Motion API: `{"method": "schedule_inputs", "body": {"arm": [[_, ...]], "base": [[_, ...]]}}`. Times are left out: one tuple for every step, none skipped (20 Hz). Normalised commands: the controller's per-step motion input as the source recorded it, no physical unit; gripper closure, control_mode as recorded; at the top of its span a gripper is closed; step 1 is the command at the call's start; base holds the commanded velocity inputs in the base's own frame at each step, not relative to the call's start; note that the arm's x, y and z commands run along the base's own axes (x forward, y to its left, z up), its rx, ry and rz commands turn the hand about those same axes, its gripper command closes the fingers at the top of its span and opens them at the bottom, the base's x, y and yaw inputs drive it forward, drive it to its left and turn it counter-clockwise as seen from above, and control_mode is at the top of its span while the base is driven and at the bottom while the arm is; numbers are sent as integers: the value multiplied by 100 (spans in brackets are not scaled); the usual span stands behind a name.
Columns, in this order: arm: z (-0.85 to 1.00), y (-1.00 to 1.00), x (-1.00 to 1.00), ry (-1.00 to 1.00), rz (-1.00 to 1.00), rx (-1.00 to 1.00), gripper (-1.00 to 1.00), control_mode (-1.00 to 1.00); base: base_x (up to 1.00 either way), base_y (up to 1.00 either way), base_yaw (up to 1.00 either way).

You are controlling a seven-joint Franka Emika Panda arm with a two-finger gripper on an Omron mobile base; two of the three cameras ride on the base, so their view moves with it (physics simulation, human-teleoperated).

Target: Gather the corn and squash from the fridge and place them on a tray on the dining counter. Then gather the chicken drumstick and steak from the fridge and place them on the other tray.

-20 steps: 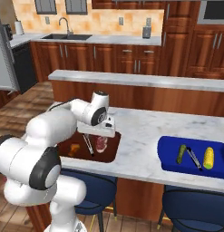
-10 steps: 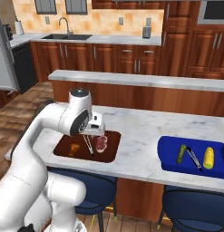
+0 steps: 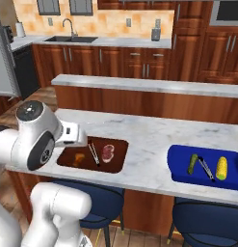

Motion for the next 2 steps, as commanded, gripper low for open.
{"method": "schedule_inputs", "body": {"arm": [[3, 28, -80, -17, 0, -8, -100, -100], [0, 26, -71, -14, 0, -6, -100, -100]], "base": [[0, 0, 0], [0, 0, 0]]}}
